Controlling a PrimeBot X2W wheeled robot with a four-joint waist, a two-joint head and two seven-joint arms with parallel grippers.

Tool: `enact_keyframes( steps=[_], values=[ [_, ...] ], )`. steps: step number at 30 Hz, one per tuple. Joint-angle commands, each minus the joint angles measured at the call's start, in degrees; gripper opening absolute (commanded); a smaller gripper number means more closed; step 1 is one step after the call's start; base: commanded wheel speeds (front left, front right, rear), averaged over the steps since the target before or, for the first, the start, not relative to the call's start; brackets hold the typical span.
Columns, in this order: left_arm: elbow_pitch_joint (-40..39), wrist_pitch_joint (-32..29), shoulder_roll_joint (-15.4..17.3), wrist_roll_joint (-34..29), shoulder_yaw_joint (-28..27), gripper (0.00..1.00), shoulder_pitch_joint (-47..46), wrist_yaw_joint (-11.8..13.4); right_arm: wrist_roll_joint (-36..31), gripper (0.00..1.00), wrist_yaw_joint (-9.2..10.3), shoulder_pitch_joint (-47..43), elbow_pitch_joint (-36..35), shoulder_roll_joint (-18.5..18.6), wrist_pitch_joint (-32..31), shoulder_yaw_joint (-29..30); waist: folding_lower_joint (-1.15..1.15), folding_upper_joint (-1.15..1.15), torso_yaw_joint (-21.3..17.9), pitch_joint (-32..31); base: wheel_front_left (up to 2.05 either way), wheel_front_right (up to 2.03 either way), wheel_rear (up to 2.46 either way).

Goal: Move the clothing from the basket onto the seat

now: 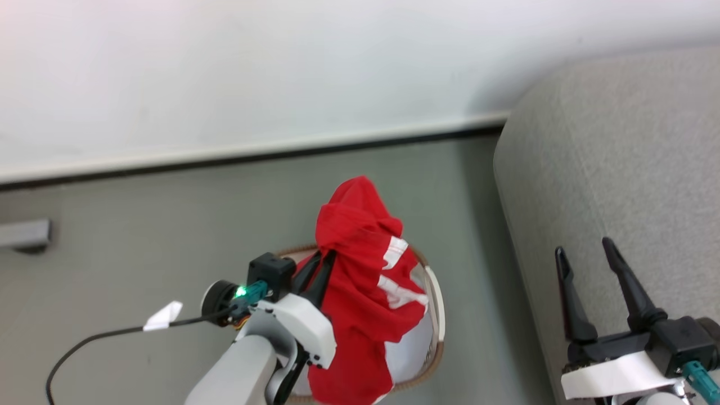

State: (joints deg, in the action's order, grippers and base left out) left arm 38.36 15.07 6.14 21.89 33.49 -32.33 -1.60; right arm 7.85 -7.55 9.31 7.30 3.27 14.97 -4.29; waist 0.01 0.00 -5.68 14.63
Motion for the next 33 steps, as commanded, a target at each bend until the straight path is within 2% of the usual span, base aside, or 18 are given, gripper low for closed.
enact_keyframes(
  steps=[1,12,20,28,33],
  values=[
    [-0.98,0.14,0.73,0.25,-0.34,0.0,1.19,0.33,0.42,1.0,0.12,-1.02,0.18,0.22,0.15,-0.18,-0.01,0.0,0.42,-3.45,0.0,0.0,0.0],
    [-10.45,-1.75,3.88,2.23,-1.77,0.0,7.79,3.28,0.93,1.0,0.12,-4.52,1.56,0.09,0.15,-1.79,-0.01,0.0,-1.4,-11.81,0.0,0.0,0.0],
    [-18.83,-5.39,8.33,2.73,-2.08,0.0,12.66,4.63,2.63,1.0,0.12,-6.52,3.27,2.06,0.14,-4.93,-0.01,0.0,-2.6,-16.42,0.0,0.0,0.0],
    [-26.88,-8.96,12.6,2.7,-2.89,0.0,15.85,6.43,4.13,1.0,0.12,-7.31,2.86,4.04,0.15,-5.39,-0.01,0.0,-2.67,-18.71,0.0,0.0,0.0],
    [-29.46,-10.13,13.53,2.73,-2.86,0.0,16.81,7.21,4.34,1.0,0.12,-7.53,2.53,4.57,0.15,-5.65,-0.01,0.0,-2.34,-18.79,0.0,0.0,0.0]
  ],
)
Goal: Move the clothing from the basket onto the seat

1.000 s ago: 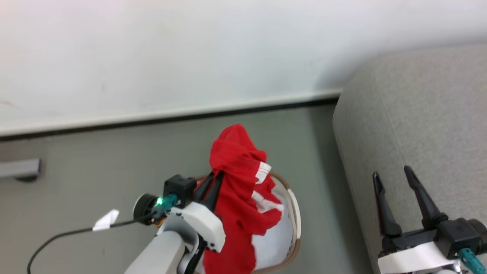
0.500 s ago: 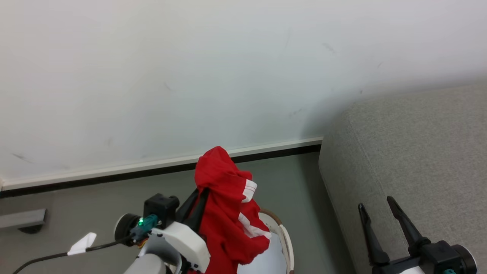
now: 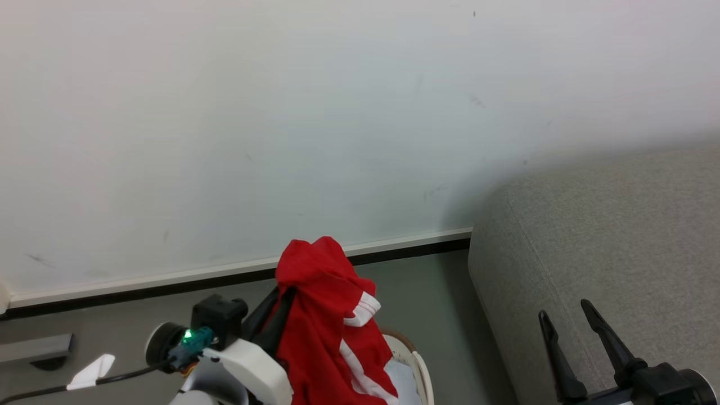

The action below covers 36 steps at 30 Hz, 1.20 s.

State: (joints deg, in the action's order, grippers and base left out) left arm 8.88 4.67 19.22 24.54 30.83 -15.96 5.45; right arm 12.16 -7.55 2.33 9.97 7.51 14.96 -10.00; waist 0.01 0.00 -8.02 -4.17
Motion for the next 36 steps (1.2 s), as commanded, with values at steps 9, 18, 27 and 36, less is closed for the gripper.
enact_keyframes(
  steps=[9,18,27,36],
  values=[
    [-2.15,-0.95,1.06,0.3,0.23,0.0,0.71,0.47,0.86,1.0,0.12,0.68,-0.5,1.35,0.16,-2.52,-0.01,0.0,0.45,0.33,0.0,0.0,0.0],
    [-3.43,-1.53,0.9,0.12,1.63,0.0,-0.12,-0.37,3.71,1.0,0.12,4.62,-1.65,3.89,0.16,-12.12,-0.01,0.0,-0.13,0.1,0.0,0.0,0.0],
    [-6.69,-3.5,0.34,1.11,4.04,0.0,-2.29,-3.21,10.01,1.0,0.12,15.13,-2.08,12.75,-0.02,-29.62,-0.01,0.0,0.67,0.54,0.0,0.0,0.0],
    [-9.04,-5.59,0.24,0.95,5.89,0.0,-4.64,-5.05,17.41,1.0,0.12,29.12,0.35,18.15,-3.71,-45.0,-0.01,0.0,1.35,1.08,0.0,0.0,0.0]
  ],
)
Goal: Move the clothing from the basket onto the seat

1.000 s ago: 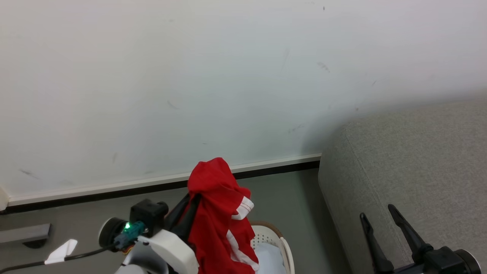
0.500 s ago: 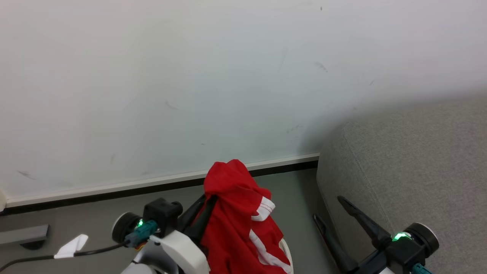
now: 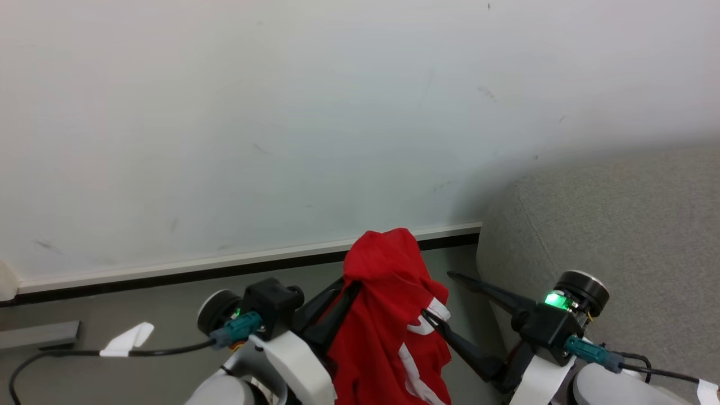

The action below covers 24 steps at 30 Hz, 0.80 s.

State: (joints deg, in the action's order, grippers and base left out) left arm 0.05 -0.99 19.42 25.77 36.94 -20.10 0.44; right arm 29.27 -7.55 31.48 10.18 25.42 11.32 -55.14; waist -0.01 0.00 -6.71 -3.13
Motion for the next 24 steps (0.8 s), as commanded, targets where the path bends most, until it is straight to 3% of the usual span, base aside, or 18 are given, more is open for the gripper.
enact_keyframes(
  steps=[1,13,19,24],
  values=[
    [-0.22,-0.13,0.05,-0.41,-0.02,0.0,-0.74,-0.27,0.97,1.0,0.12,1.21,0.49,0.5,0.0,-1.1,0.01,0.0,0.15,0.09,0.0,0.0,0.0],
    [-0.39,-1.51,-1.46,-0.39,3.82,0.0,-3.58,-3.51,8.97,1.0,0.12,14.19,4.77,2.35,-1.49,-15.21,0.01,0.0,1.3,1.41,0.0,0.0,0.0],
    [0.33,-1.67,-2.58,0.71,6.2,0.0,-5.53,-5.57,12.1,1.0,0.12,17.69,4.0,1.75,-2.77,-17.98,0.01,0.0,1.66,2.09,0.0,0.0,0.0],
    [0.74,-0.89,-3.9,2.05,7.48,0.0,-7.31,-6.56,13.01,1.0,0.12,15.89,1.36,0.95,-7.34,-18.19,0.01,0.0,1.79,2.36,0.0,0.0,0.0]
  ],
)
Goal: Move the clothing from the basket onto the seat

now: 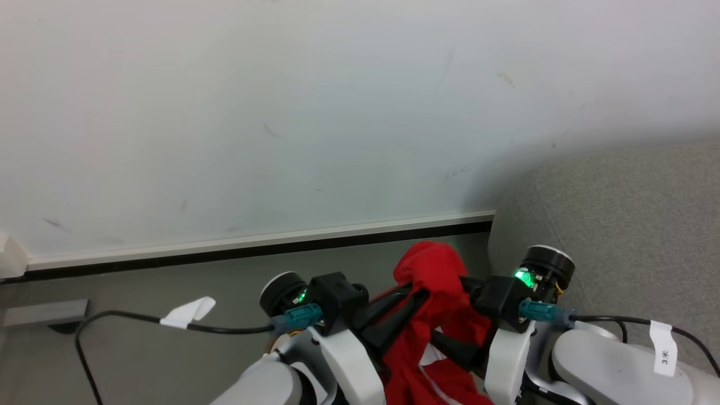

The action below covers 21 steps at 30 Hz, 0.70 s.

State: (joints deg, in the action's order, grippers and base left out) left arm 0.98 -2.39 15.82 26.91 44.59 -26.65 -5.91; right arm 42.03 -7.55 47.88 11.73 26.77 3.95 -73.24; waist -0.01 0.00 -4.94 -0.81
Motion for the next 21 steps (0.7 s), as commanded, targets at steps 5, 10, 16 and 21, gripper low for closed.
enact_keyframes(
  steps=[5,10,16,21],
  values=[
    [-0.39,1.05,-1.0,2.74,0.5,0.0,-2.02,-0.73,1.17,1.0,0.12,-1.56,-1.49,-0.17,-1.14,-0.1,0.01,0.0,0.16,0.26,0.0,0.0,0.0],
    [-0.47,1.18,-0.72,4.1,0.85,0.0,-2.38,-1.06,2.44,0.4,0.12,-1.63,-2.05,-0.28,0.42,-0.08,0.01,0.0,0.24,0.38,0.0,0.0,0.0],
    [-0.02,1.42,-0.54,4.77,1.12,0.0,-2.54,-1.04,4.17,0.0,0.12,-1.88,-1.43,-0.3,2.36,-0.07,0.01,0.0,0.08,0.71,0.0,0.0,0.0],
    [0.88,2.0,-0.44,4.51,0.72,0.0,-2.31,-0.08,4.97,0.0,0.12,-1.29,-0.46,0.47,4.32,0.0,0.01,0.0,-0.33,0.79,0.0,0.0,0.0]
  ],
)
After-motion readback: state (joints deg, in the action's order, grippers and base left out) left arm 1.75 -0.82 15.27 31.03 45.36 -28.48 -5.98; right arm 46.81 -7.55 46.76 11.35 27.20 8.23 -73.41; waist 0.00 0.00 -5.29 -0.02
